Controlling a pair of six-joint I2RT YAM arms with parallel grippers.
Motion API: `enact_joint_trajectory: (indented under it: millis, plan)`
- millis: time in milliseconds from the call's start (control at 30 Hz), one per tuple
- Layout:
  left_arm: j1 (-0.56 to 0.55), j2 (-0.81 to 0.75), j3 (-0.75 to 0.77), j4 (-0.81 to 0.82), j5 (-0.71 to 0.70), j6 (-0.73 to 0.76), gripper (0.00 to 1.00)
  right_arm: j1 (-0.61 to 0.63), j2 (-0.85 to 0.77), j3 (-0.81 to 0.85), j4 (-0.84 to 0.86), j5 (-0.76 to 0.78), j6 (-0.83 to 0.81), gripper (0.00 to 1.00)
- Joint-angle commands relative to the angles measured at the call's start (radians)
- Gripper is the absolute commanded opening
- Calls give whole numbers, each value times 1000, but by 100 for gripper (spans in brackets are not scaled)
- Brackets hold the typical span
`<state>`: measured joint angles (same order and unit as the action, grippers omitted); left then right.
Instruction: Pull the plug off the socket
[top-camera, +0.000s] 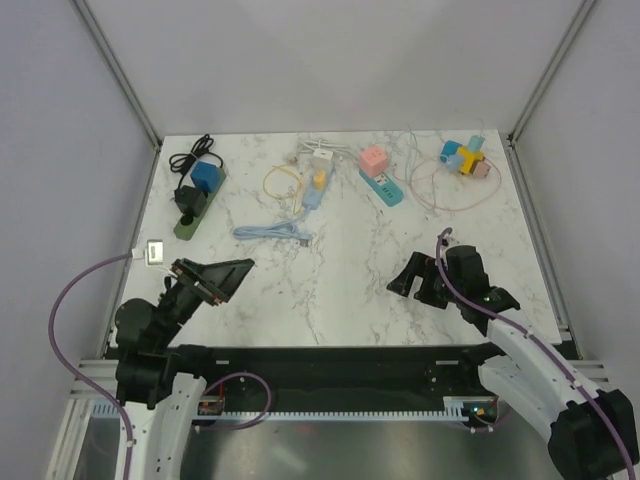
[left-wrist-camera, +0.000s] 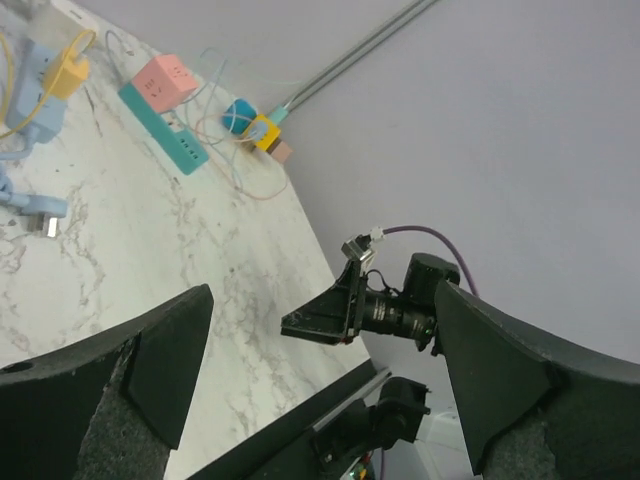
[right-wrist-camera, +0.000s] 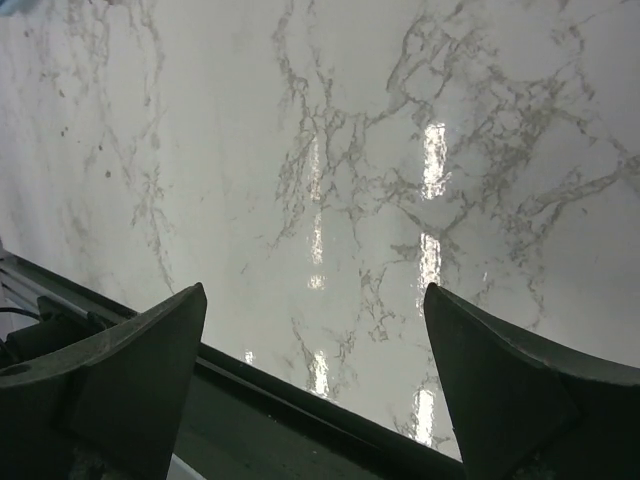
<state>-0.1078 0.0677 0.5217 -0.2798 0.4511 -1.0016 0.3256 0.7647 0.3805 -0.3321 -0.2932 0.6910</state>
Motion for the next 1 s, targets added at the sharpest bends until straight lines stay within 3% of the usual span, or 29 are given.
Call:
enact_joint_trajectory:
  millis: [0, 233, 433, 567, 667, 800, 900, 967]
  plan:
    - [5, 122, 105, -143, 134, 182, 100, 3, 71, 109, -50, 55, -45, 98]
    - [5, 294, 210, -156, 81, 185, 100, 1, 237, 224, -54, -46, -177, 98]
    - [5, 615, 322, -202, 74, 296, 100, 3, 350, 252, -7, -170, -223, 98]
    - [5, 785, 415, -248, -9, 382, 91, 4, 386, 227, 66, -257, -212, 98]
    - [5, 901, 504, -300, -129, 449, 90, 21, 406, 222, 73, -293, -222, 98]
    - [13, 1058, 656, -374, -415, 584, 94, 64, 410, 215, 82, -299, -219, 98]
    - [55, 1185, 707, -394, -555, 650, 96, 70, 400, 216, 84, -308, -228, 98]
    - [153, 1271, 750, -401, -530, 661, 98, 72, 389, 222, 82, -310, -229, 98]
